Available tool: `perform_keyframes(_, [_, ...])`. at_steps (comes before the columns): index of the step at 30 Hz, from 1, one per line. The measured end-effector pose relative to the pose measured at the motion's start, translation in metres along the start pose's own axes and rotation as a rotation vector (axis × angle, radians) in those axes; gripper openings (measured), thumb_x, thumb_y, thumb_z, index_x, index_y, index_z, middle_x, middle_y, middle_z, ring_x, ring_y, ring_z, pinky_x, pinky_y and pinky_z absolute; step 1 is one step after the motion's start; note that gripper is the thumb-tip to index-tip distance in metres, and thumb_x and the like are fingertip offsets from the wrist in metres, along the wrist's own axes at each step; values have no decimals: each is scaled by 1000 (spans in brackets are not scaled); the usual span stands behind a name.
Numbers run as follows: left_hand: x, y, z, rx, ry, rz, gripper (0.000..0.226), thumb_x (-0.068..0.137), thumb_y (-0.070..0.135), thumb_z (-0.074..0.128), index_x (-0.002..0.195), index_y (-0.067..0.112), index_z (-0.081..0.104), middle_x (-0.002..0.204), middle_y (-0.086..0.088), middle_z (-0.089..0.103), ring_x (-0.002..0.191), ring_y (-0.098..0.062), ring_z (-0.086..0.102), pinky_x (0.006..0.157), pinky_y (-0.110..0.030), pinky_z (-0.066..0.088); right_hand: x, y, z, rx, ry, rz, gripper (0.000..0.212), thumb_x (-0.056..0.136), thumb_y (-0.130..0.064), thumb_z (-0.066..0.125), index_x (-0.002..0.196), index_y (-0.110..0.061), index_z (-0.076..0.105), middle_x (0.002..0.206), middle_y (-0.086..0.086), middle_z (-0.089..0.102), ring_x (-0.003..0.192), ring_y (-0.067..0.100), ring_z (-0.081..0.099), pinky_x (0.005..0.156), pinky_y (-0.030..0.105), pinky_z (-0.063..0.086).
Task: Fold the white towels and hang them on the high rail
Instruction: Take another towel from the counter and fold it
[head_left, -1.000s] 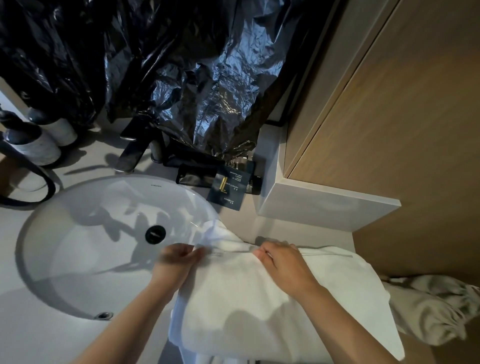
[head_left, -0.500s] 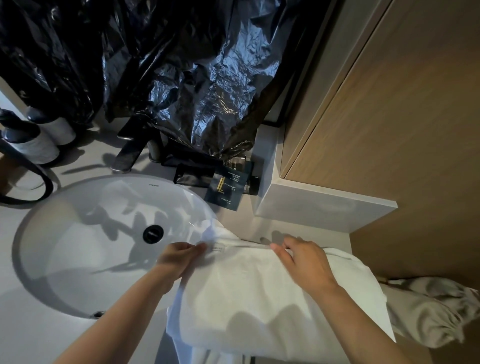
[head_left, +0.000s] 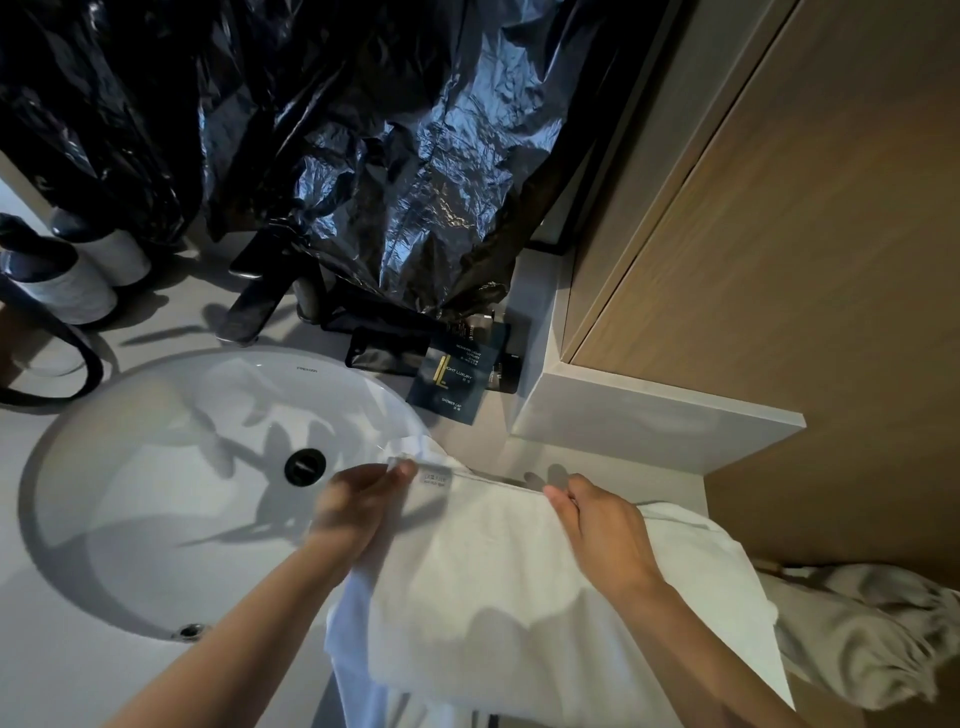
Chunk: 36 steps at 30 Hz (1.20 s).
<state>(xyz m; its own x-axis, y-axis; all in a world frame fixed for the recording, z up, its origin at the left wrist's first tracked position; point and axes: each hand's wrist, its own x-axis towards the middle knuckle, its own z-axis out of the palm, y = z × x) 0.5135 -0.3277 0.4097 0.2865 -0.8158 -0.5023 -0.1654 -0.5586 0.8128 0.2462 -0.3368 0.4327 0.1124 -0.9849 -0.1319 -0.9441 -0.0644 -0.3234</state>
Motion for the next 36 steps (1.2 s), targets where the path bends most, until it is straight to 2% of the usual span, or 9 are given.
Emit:
perform_keyframes(4, [-4,0,5,300,224,246,60,84,61,55,60,8,42,48,4,30,46,-9,29,46,-23,25,1,1,4,-9,74,-28,32,101,-41,45,77,-21,40,66,4,63,63,31,61,56,30,31])
perform_keyframes(8, [1,-1,9,458,160,151,53,91,55,51,64,10,59,56,-1,55,61,-22,55,55,-29,38,8,-2,12,-118,90,-62,38,99,-46,49,70,-21,41,59,4,62,55,29,61,52,27,31])
perform_keyframes(12, [3,-6,8,253,132,106,35,90,49,61,69,23,70,68,7,67,70,-12,62,60,-21,41,8,3,17,-134,150,-39,36,95,-47,56,76,-17,59,70,2,65,64,26,61,55,29,41])
perform_keyframes(16, [0,-4,8,-23,127,108,15,85,30,72,72,23,73,61,11,69,56,1,60,53,-8,42,7,9,16,-167,45,8,39,100,-48,44,116,-20,67,118,2,65,106,26,58,91,37,42])
perform_keyframes(19, [-1,1,7,-123,102,109,9,83,15,74,79,22,72,64,9,70,60,-3,62,55,-11,46,6,9,13,-117,34,-16,37,101,-44,42,107,-17,67,105,2,66,99,25,59,85,35,37])
perform_keyframes(22, [-3,9,4,-239,103,97,27,82,7,74,98,24,62,88,-4,71,76,-21,64,69,-24,52,3,4,8,-55,67,4,31,100,-39,47,90,-14,60,85,3,64,81,27,58,76,35,37])
perform_keyframes(25, [-4,15,-3,-101,60,-55,41,80,32,78,113,20,57,95,-8,70,85,-24,66,79,-33,53,0,0,5,-38,124,-39,28,99,-32,55,82,-12,63,74,5,65,68,29,60,67,35,43])
perform_keyframes(29, [-26,12,-27,182,-287,-198,70,64,79,57,81,11,60,77,-11,66,69,-23,59,70,-31,47,0,0,0,-119,81,-75,35,102,-36,44,96,-15,71,87,4,71,80,29,65,74,35,46])
perform_keyframes(36, [-79,-17,-51,81,-337,-119,47,97,49,47,104,9,69,101,-10,73,94,-26,69,93,-42,53,1,0,5,-266,13,-29,44,103,-47,25,108,-26,64,97,1,71,90,24,65,81,32,40])
